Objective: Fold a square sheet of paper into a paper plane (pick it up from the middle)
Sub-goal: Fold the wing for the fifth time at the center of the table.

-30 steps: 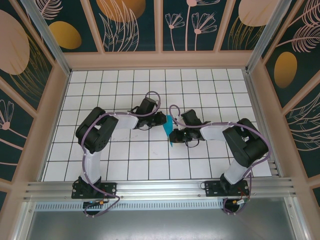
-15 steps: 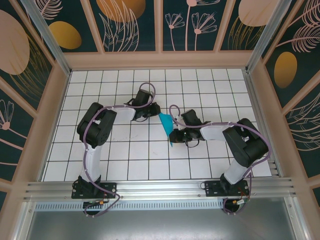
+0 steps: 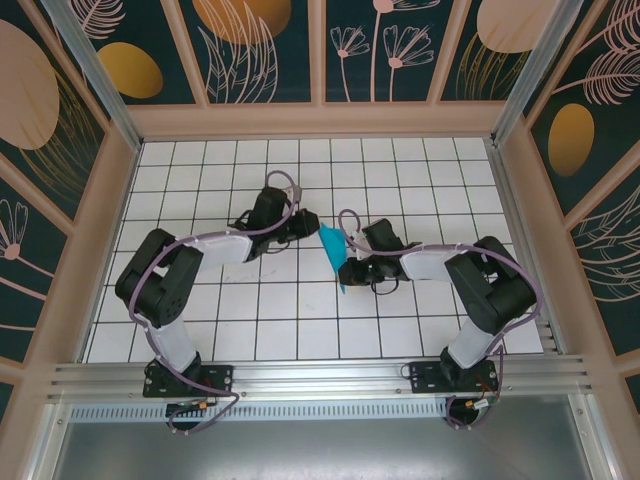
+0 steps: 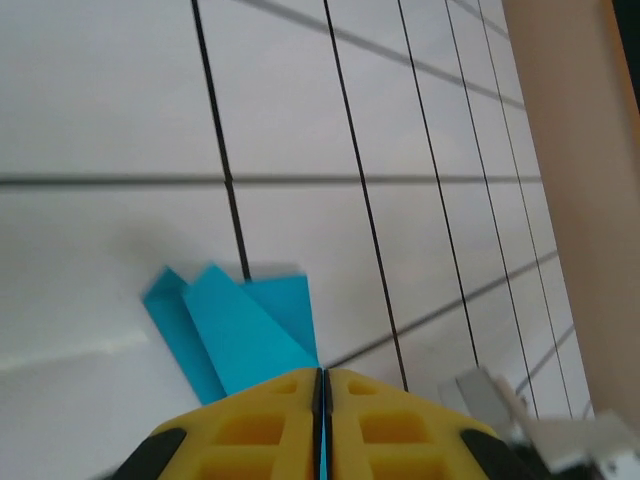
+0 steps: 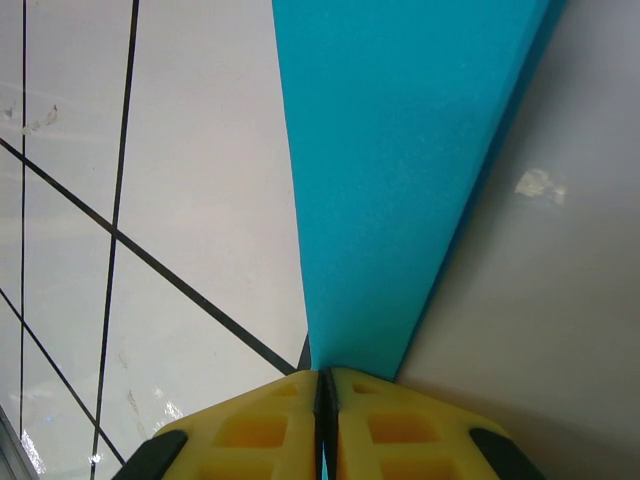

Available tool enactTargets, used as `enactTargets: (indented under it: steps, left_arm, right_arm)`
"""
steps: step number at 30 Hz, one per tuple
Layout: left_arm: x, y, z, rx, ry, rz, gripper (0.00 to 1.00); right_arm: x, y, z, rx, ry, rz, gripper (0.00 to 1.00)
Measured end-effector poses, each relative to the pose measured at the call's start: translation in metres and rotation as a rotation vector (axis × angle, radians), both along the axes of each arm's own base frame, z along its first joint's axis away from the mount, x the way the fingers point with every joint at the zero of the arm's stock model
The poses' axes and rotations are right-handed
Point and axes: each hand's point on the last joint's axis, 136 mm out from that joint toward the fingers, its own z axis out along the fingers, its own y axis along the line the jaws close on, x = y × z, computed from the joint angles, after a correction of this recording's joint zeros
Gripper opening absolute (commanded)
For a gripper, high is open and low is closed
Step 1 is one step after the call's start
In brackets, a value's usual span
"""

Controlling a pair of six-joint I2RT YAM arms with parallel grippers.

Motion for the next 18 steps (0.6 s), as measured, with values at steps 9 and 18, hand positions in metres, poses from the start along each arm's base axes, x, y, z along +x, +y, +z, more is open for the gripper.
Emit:
enactTargets:
  steps: [9,18]
  left_arm:
    - [-0.045,-0.034,-0.025,-0.028,0.097,-0.099,0.04]
    - [-0.051,-0.035,-0.063,0.023,0.18,-0.106,0.06]
  right_arm:
    - [0.0,0.0,0.0,0.002,0.004,0.0,0.12]
    - [0.0,0.0,-0.001,0.0,0.009,0.0,0.11]
